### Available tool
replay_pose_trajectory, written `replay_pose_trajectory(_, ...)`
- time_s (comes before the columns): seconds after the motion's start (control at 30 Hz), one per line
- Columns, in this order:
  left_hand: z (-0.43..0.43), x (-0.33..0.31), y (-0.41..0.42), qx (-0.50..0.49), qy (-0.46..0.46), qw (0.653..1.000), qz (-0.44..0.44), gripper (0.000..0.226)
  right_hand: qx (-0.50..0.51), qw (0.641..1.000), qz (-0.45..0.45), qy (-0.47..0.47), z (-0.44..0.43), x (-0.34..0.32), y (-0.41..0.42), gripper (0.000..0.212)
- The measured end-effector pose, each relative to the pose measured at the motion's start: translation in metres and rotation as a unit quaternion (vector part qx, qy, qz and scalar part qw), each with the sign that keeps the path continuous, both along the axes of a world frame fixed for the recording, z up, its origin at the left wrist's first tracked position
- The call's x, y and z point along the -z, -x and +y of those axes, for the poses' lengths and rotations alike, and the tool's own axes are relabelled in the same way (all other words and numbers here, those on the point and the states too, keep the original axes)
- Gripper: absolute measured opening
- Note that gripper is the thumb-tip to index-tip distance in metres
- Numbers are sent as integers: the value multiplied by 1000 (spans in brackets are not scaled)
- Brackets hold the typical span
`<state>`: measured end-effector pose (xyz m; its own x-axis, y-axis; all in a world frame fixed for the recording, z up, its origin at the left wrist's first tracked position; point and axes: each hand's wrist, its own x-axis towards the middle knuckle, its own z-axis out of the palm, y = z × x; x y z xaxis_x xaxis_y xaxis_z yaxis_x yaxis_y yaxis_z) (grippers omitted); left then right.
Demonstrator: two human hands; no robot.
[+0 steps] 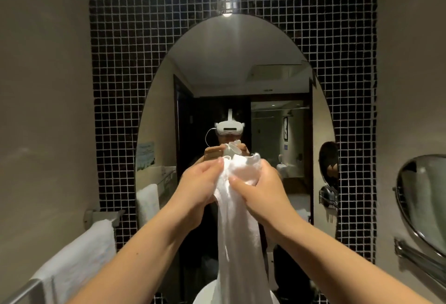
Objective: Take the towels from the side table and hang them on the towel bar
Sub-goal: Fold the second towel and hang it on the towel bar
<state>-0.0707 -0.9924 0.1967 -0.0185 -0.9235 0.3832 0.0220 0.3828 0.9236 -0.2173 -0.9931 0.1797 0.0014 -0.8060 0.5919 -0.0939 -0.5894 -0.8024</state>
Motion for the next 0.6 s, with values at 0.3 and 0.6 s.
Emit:
replay_pose_trajectory(0.3,5,19,3,41,61,997,36,23,10,999,31,35,-1,20,0,31)
replay_pose_trajectory(0.6,9,37,14,13,44,995,85,29,25,998,52,24,3,34,-6,32)
